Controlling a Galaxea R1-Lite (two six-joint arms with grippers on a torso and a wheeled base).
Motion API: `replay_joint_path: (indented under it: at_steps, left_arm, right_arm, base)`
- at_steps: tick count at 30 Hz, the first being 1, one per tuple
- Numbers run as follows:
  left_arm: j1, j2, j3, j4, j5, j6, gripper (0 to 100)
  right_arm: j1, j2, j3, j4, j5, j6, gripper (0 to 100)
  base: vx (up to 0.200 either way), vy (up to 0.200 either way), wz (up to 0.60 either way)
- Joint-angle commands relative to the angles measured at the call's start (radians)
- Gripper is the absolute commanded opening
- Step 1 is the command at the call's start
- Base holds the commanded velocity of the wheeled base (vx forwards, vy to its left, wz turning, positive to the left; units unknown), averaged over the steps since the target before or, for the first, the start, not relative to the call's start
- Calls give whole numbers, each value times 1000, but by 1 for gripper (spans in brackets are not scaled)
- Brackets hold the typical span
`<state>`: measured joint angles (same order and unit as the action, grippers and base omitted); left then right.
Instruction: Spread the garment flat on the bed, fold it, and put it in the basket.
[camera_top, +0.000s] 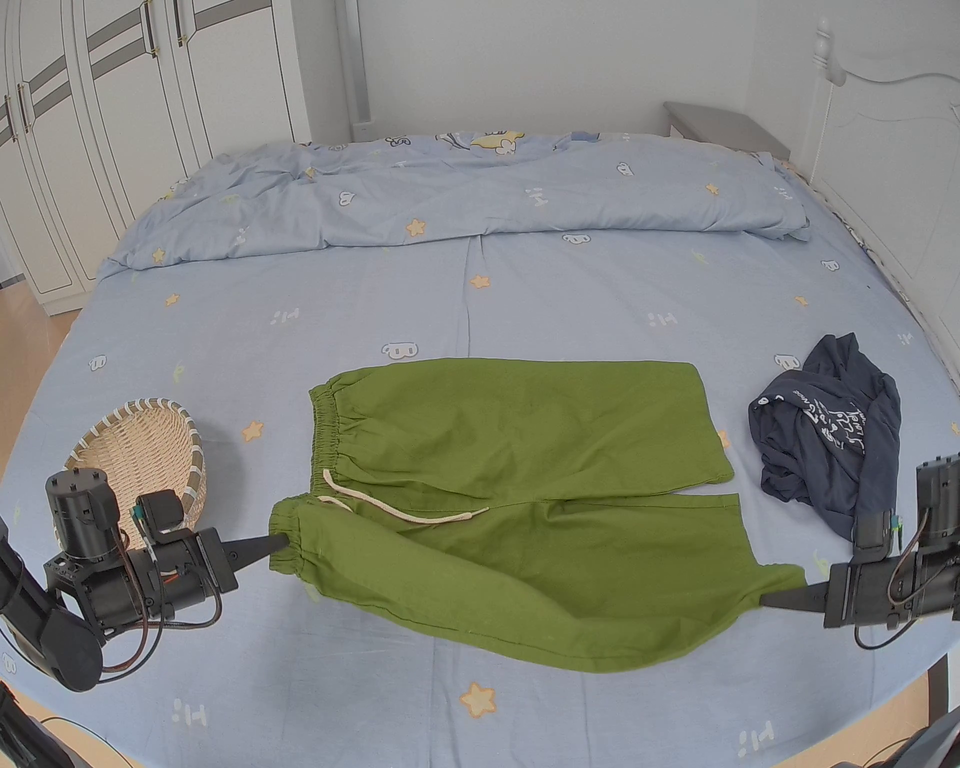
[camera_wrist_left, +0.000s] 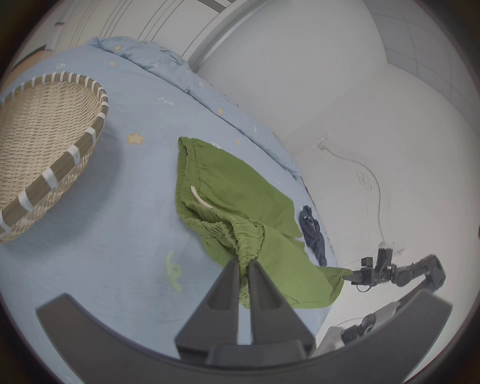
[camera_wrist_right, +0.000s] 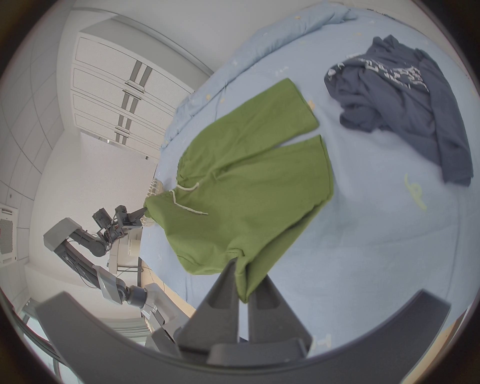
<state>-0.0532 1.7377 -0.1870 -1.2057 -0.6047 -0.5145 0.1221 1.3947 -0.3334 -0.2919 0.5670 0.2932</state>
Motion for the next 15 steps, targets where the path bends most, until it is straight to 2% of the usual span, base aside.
replay_joint_path:
  at_steps: [1, 8, 15]
  left_arm:
    - [0, -44, -97, 52, 9, -61, 0]
    - [-10, -55, -226, 147, 14, -127, 0]
    - [-8, -49, -485, 354, 14, -130, 0]
  right_arm:
    - [2, -74, -108, 45, 1, 12, 0]
    - [-4, -57, -239, 50, 2, 46, 0]
    - [-36, 73, -449, 69, 65, 46, 0]
  base:
    - [0, 0, 0]
    - [0, 0, 0]
    - [0, 0, 0]
